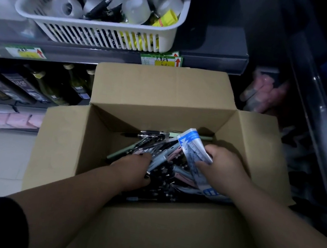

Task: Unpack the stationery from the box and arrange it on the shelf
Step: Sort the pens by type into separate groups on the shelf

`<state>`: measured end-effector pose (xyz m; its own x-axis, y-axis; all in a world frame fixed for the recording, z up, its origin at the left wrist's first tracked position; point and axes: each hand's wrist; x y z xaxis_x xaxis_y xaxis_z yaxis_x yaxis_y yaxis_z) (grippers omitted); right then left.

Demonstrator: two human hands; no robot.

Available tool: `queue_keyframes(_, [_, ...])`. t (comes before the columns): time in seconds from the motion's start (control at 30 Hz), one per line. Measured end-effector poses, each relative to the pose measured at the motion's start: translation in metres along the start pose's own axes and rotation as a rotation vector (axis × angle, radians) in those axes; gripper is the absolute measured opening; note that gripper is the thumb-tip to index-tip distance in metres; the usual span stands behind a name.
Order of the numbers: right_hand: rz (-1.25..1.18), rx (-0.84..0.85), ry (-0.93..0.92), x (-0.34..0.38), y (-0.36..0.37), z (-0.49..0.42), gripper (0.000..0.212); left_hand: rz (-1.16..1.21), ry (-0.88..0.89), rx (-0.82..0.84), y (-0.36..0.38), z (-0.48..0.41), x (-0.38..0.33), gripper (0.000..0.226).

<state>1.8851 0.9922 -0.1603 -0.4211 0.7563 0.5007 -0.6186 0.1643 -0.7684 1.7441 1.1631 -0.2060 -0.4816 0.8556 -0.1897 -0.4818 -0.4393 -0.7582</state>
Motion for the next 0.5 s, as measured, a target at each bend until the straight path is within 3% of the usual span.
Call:
queue_keyframes(0.2, [-0.057,-0.095,0.032,0.016,-0.004,0.014,0.008,0.069,0.087,-0.051,-0.004,0.012,0.004,0.036])
queue_keyframes(0.37, [-0.109,-0.209,0.054,0.036,-0.007,0.033,0.011,0.117,0.147,-0.155,-0.016,0.022,0.010,0.062])
queue_keyframes(0.5, [-0.085,-0.317,0.103,0.060,-0.014,0.050,0.004,0.212,0.167,-0.219,-0.035,0.037,0.011,0.067])
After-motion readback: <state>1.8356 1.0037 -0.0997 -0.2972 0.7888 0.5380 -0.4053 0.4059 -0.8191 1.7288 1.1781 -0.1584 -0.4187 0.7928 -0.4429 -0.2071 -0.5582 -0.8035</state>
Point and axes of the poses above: each hand's wrist, its own z-axis away from the middle knuckle, its own y-axis out of the palm, x = y × z, and after that the axes turned 3 degrees about -y, right-handed
